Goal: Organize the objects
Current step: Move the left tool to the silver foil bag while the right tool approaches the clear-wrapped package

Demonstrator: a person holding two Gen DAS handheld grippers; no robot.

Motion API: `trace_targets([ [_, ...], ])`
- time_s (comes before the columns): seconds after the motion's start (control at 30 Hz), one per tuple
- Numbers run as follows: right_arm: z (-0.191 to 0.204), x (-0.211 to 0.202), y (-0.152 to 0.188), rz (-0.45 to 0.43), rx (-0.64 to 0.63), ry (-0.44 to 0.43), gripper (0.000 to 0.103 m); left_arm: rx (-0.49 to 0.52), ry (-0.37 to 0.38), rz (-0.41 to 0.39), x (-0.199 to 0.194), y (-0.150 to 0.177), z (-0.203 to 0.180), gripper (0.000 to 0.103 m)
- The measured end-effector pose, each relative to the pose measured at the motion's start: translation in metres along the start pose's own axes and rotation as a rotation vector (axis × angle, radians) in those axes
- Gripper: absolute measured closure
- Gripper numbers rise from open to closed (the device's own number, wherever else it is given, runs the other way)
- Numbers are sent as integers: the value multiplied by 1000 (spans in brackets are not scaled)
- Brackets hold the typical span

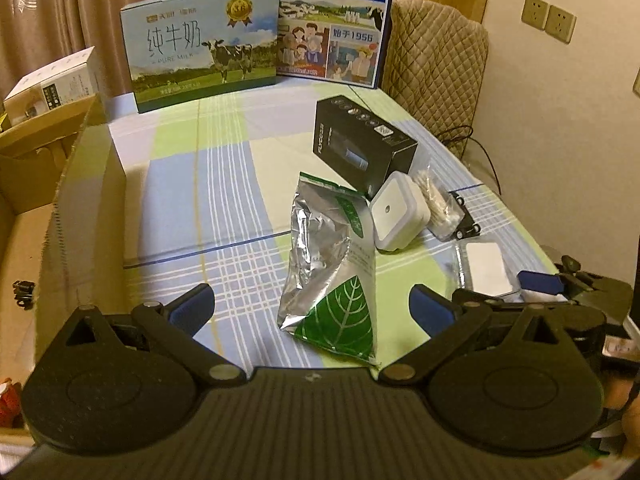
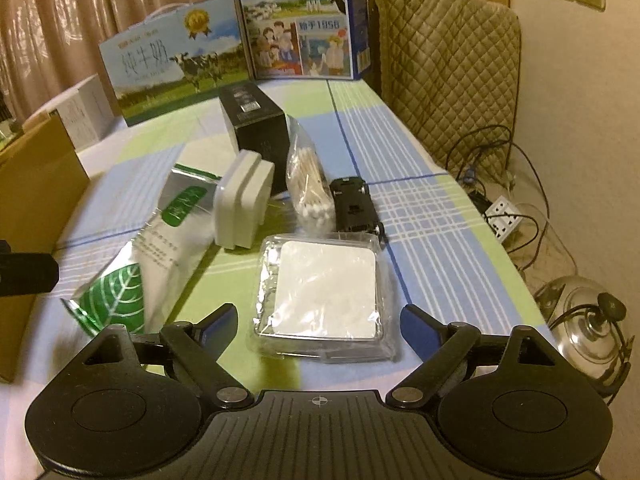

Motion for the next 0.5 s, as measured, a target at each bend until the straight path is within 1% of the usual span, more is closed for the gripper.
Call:
trace_targets([
  [0.13,-1,8,1,28,-8,-1,18,20,8,6,11,-2,-5,1],
  [0.27,-1,10,4,30,-22,1,18,28,12,18,22,-5,-8,1],
  [0.33,-2,9,4,23,-28,-2,30,33,14,30,29,-6,-8,1],
  [0.5,-2,3,7,9,-27,8,35,63,7,89,53,-11,-10,2],
])
Point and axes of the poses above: each gripper's, at about its wrist camera, not at the fingertips, and x roughly the way its jaws point, z to its left, y to its underside, the point moved 2 cm from there along x, roughly the way its jaws point, and after that the axes turned 2 degrees about z, right-handed, at the moved point
